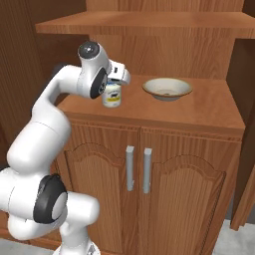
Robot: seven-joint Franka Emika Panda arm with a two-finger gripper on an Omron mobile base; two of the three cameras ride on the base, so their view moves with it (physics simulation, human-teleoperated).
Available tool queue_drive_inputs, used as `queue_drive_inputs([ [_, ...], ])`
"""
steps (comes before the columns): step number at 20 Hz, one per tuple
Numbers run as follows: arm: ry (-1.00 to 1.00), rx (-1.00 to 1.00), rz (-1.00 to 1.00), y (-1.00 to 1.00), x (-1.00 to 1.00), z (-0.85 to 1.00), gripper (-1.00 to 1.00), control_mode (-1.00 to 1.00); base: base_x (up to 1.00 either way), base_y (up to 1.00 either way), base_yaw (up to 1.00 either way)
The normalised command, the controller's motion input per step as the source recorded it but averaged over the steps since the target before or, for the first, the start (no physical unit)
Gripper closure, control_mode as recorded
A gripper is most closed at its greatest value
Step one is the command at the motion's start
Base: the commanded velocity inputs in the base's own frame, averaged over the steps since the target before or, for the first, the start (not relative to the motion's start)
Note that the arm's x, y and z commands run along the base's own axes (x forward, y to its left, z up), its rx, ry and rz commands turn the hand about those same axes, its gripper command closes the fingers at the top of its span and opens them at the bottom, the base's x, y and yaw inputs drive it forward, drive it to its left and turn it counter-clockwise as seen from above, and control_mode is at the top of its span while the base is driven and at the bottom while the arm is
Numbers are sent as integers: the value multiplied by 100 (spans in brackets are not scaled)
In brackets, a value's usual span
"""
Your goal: Open the cabinet. Place the bowl and condiment on the counter. Then place the lime and garlic on the cutting board.
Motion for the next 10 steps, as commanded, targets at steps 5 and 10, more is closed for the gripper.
queue_drive_inputs([
  [5, 4, -4, 0, 0, 49, -16, -100, -100, 0, 0, 0],
  [10, 1, -1, 0, 0, 7, -5, 100, -100, 0, 0, 0],
])
